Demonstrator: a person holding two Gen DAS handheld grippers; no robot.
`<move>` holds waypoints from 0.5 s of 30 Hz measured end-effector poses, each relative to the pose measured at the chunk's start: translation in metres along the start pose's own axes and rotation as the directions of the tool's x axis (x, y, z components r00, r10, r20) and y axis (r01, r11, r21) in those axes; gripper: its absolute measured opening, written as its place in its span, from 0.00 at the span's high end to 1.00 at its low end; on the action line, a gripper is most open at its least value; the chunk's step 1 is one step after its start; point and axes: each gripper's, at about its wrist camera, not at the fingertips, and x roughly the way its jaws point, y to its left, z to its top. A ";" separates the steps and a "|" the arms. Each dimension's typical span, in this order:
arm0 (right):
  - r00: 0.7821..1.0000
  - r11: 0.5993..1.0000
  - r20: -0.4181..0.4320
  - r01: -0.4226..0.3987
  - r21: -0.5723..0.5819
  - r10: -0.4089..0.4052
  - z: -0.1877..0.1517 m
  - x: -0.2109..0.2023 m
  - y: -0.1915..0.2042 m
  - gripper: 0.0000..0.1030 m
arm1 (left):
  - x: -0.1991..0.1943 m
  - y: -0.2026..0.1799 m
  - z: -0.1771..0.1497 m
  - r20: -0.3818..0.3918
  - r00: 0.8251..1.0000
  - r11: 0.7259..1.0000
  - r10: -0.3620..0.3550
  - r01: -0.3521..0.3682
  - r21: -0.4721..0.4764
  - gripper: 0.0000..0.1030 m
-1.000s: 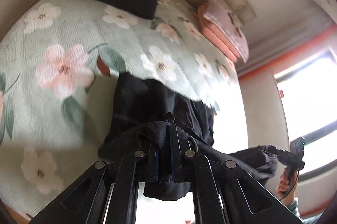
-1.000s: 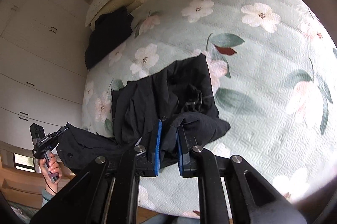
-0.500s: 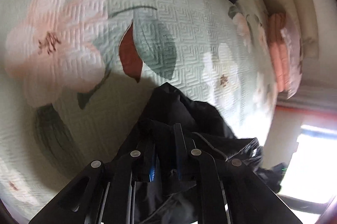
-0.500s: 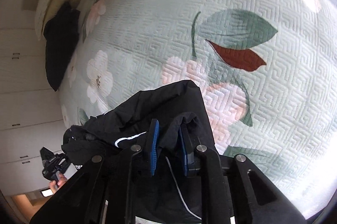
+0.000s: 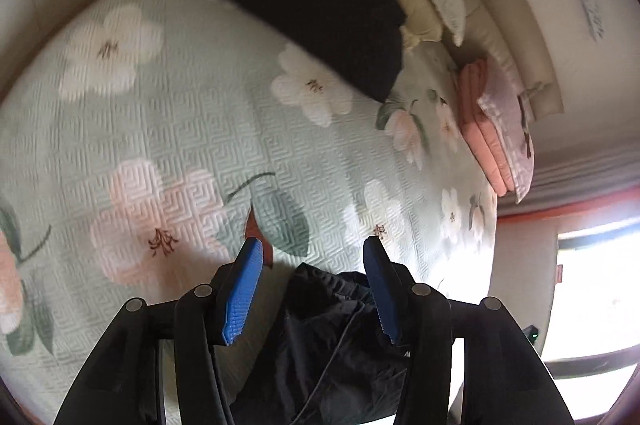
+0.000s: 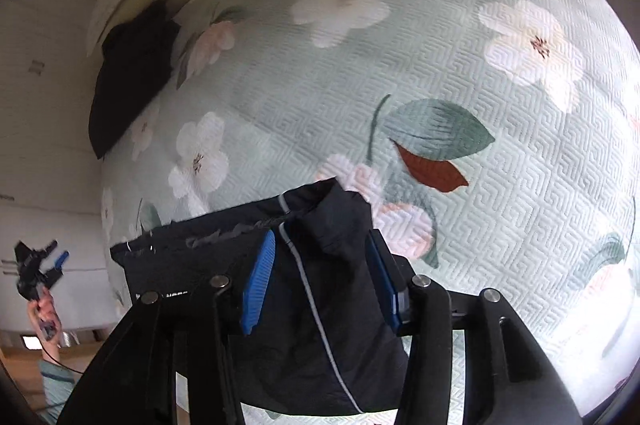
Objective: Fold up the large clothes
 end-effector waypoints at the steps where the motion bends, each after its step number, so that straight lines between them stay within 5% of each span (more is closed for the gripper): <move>1: 1.000 0.998 0.008 0.007 -0.058 -0.006 -0.012 -0.004 0.022 0.50 | -0.003 -0.012 -0.009 0.001 1.000 0.999 -0.002 0.002 0.042 0.47; 5: 0.997 0.949 0.048 0.072 -0.305 -0.060 -0.067 -0.005 0.110 0.50 | 0.004 -0.065 -0.062 -0.026 1.000 0.978 0.012 -0.006 0.210 0.47; 8: 0.990 0.881 0.092 0.136 -0.454 -0.106 -0.105 0.007 0.156 0.50 | 0.024 -0.114 -0.126 -0.053 0.997 0.925 0.051 -0.027 0.380 0.41; 12: 0.991 0.856 0.092 0.134 -0.500 -0.101 -0.127 0.035 0.179 0.41 | 0.072 -0.156 -0.200 -0.143 0.989 0.861 0.045 0.035 0.507 0.39; 15: 0.985 0.853 0.114 0.170 -0.493 -0.131 -0.128 0.067 0.174 0.38 | 0.132 -0.176 -0.238 -0.221 0.974 0.843 0.056 0.072 0.533 0.39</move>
